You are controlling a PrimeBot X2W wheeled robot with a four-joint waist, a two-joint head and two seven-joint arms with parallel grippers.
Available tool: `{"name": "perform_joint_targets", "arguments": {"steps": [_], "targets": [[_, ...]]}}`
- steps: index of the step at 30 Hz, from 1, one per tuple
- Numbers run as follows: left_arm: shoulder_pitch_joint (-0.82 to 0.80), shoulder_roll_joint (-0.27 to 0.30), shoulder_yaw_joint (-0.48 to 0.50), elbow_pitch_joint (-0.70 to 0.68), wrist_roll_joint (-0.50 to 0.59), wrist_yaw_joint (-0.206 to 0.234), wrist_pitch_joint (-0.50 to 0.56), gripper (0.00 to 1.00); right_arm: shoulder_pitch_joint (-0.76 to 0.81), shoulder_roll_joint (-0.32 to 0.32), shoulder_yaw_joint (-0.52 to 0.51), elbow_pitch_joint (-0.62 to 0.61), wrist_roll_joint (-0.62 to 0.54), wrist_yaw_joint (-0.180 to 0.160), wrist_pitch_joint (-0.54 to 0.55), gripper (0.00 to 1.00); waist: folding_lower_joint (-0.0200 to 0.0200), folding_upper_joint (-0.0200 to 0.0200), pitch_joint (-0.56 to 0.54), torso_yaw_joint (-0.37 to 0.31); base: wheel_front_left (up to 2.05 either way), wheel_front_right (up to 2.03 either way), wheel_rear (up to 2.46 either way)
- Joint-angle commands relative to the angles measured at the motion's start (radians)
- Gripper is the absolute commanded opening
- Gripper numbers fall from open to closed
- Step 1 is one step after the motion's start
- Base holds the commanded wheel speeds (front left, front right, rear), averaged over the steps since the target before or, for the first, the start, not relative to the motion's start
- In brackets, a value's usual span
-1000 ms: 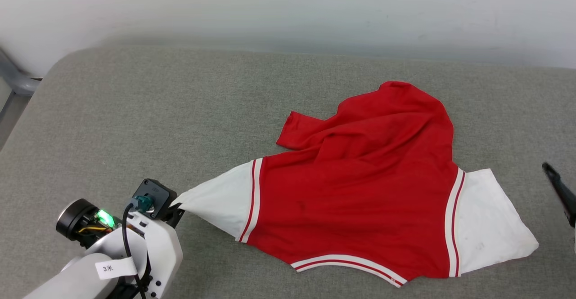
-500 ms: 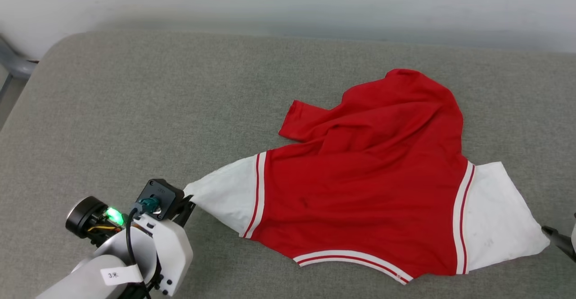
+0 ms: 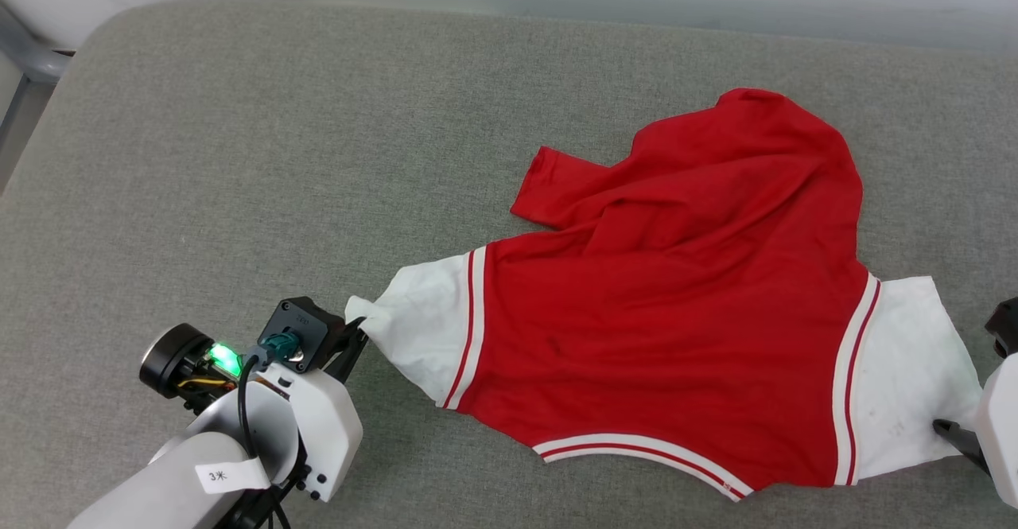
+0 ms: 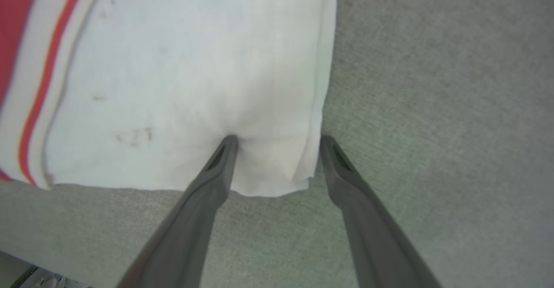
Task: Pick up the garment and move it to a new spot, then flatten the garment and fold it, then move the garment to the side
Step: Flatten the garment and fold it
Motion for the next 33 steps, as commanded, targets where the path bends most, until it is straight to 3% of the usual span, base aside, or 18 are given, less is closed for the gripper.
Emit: {"name": "perform_joint_targets", "arguments": {"steps": [1,6,7,8,13,14,18,27,33], "targets": [[-0.007,-0.004,-0.002,0.004,0.006,-0.004,-0.008,0.0,0.023,0.036,0.047,0.025,0.017,0.003,-0.001,1.0,0.0,0.0001,0.004,0.002,0.0,0.0,0.0],[-0.004,-0.014,-0.004,0.014,-0.003,-0.007,-0.018,0.0,0.016,0.049,0.131,0.065,0.051,0.007,-0.048,1.0,0.0,0.0001,0.004,-0.004,0.0,0.0,0.0],[-0.001,-0.014,-0.005,0.016,-0.005,-0.008,-0.02,0.0,0.009,0.048,0.139,0.066,0.056,0.008,-0.07,0.33,0.0,0.0001,0.001,-0.006,0.0,0.0,0.0],[0.002,-0.015,-0.005,0.019,-0.007,-0.007,-0.022,0.0,-0.001,0.043,0.143,0.068,0.059,0.008,-0.091,0.0,0.0,0.0001,-0.004,-0.009,0.0,0.0,0.0],[0.011,-0.011,-0.005,0.022,-0.006,-0.005,-0.036,0.0,-0.063,-0.012,0.1,0.065,0.059,0.001,-0.216,0.0,0.0,0.0001,-0.04,-0.018,0.0,0.0,0.0],[0.012,0.005,0.004,0.002,0.0,0.004,-0.055,0.0,-0.083,-0.045,0.062,0.025,0.054,0.001,-0.295,0.0,0.0,0.0001,-0.079,-0.026,0.0,0.0,0.0],[0.006,0.02,0.03,-0.041,0.001,0.021,-0.083,0.0,-0.082,-0.054,0.008,-0.032,0.054,0.001,-0.355,0.0,0.0,0.0001,-0.117,-0.035,0.0,0.0,0.0],[-0.088,0.049,0.1,-0.188,0.023,0.037,-0.119,0.0,-0.098,0.0,-0.165,-0.202,0.023,0.001,-0.422,0.0,0.0,0.0001,-0.171,-0.041,0.0,0.0,0.0],[-0.224,0.037,0.16,-0.265,0.05,0.03,-0.136,0.0,-0.141,0.085,-0.308,-0.312,-0.018,0.001,-0.433,0.0,0.0,0.0001,-0.183,-0.042,0.0,0.0,0.0]]}}
